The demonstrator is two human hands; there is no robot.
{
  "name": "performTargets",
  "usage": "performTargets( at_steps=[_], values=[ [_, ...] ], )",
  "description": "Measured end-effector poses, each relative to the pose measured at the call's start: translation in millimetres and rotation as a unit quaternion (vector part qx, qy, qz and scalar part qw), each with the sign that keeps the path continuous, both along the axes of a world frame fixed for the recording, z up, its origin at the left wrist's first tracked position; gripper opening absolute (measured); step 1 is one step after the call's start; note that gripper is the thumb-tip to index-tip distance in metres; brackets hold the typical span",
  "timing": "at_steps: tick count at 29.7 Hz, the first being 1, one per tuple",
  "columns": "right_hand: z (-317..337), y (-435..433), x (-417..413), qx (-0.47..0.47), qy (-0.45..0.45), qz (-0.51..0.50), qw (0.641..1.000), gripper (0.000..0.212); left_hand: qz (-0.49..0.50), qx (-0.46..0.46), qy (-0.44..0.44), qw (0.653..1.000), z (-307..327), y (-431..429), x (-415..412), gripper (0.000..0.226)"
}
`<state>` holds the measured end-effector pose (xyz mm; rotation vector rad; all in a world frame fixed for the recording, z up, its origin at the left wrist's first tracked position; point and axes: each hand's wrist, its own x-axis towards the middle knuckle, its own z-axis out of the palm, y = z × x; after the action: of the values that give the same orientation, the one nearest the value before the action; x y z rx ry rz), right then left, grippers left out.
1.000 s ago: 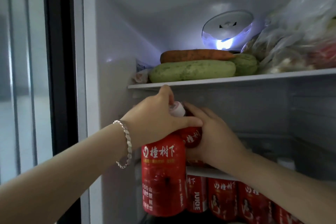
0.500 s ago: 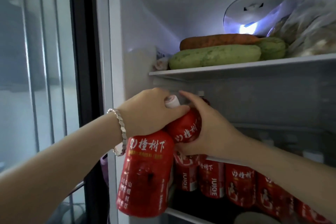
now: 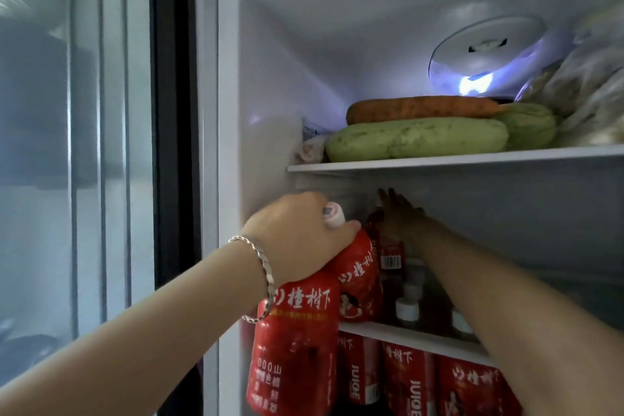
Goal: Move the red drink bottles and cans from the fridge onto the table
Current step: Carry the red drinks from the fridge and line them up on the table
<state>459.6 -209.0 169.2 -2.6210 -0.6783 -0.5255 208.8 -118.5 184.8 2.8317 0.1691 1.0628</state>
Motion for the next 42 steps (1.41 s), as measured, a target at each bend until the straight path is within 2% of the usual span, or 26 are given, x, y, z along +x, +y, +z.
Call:
performTargets(
  at_steps=[2,5,7,10,13,15,17,19,22,25,30,34,39,42],
  values=[
    [-4,3,6,0.055,0.017,0.003,0.998,0.069,-0.003,0.007,-0.01,1.0,-1,0,0,0.041],
    [-8,1,5,0.147,-0.014,0.02,0.989,0.058,-0.004,0.007,-0.009,1.0,-1,-2,-1,0.041],
    [-3,-4,0,0.167,-0.019,0.061,0.984,0.048,-0.009,-0.003,-0.008,1.0,0,-2,1,0.04],
    [2,-9,-16,0.144,-0.058,0.108,0.982,0.037,-0.012,-0.007,-0.007,1.0,-1,-1,2,0.04],
    [1,-10,-42,0.104,-0.099,0.105,0.984,0.053,-0.011,0.004,-0.008,1.0,-3,-2,0,0.04],
    [-1,-11,-61,-0.009,-0.142,0.063,0.988,0.052,-0.012,0.003,-0.021,1.0,-5,-2,-2,0.04],
    [-5,-13,-78,-0.146,-0.207,0.031,0.967,0.046,-0.012,0.001,-0.03,0.999,-7,-2,-4,0.038],
    [-11,-19,-87,-0.193,-0.234,0.029,0.952,0.046,-0.009,-0.002,-0.034,0.999,-9,-3,-4,0.038],
    [-15,-34,-89,-0.161,-0.236,0.016,0.958,0.052,0.008,-0.009,-0.031,0.999,-7,-4,-3,0.04],
    [-19,-46,-99,-0.169,-0.235,0.016,0.957,0.052,0.02,-0.019,-0.036,0.999,-7,-5,-2,0.041],
    [-24,-57,-143,-0.186,-0.226,0.011,0.956,0.044,0.025,0.067,-0.06,0.996,-17,-8,-14,0.04],
    [-20,-68,-210,-0.176,-0.249,-0.014,0.952,0.043,0.001,0.106,-0.08,0.991,-27,-4,-51,0.041],
    [-25,-72,-302,-0.133,-0.275,0.007,0.952,0.02,-0.043,0.126,-0.081,0.988,-39,8,-108,0.038],
    [-26,-65,-349,-0.082,-0.23,0.029,0.969,0.03,-0.05,0.118,-0.039,0.991,-52,17,-141,0.04]
  ],
)
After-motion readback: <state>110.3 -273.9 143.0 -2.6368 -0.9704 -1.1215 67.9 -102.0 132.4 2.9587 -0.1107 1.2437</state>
